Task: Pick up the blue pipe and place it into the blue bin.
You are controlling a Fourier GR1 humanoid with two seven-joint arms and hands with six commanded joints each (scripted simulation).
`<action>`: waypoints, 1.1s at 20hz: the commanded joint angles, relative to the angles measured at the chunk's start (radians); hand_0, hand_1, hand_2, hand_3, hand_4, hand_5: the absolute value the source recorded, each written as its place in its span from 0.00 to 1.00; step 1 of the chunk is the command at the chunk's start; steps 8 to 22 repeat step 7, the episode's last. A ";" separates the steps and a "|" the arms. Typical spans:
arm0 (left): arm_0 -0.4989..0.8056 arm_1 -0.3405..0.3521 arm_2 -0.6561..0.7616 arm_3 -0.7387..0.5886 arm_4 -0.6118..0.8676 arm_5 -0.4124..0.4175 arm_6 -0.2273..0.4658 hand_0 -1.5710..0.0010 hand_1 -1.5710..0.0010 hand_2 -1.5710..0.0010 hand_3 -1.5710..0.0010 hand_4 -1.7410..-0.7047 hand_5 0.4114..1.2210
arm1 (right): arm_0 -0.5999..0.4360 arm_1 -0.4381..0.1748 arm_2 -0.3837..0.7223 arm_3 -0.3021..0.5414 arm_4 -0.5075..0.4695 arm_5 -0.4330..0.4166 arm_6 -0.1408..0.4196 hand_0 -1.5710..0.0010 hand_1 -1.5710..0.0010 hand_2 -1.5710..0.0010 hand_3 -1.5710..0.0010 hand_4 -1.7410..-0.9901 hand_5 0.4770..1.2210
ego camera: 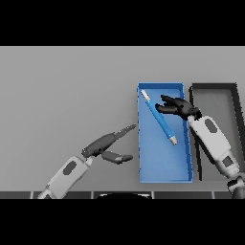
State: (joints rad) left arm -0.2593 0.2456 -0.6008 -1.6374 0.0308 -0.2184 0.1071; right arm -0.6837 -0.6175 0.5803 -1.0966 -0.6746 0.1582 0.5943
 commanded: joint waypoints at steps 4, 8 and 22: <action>-0.015 -0.004 0.006 0.025 -0.008 0.005 0.015 1.00 1.00 1.00 1.00 0.88 0.07 | 0.011 0.005 0.011 -0.014 0.010 0.001 -0.020 0.99 0.99 0.99 0.99 0.74 0.40; -0.003 -0.010 -0.003 0.026 -0.015 0.006 -0.002 1.00 1.00 1.00 1.00 0.88 0.08 | 0.009 -0.003 0.005 -0.002 0.007 0.014 -0.021 0.99 0.99 0.99 0.99 0.74 0.39; -0.003 -0.010 -0.003 0.026 -0.015 0.006 -0.002 1.00 1.00 1.00 1.00 0.88 0.08 | 0.009 -0.003 0.005 -0.002 0.007 0.014 -0.021 0.99 0.99 0.99 0.99 0.74 0.39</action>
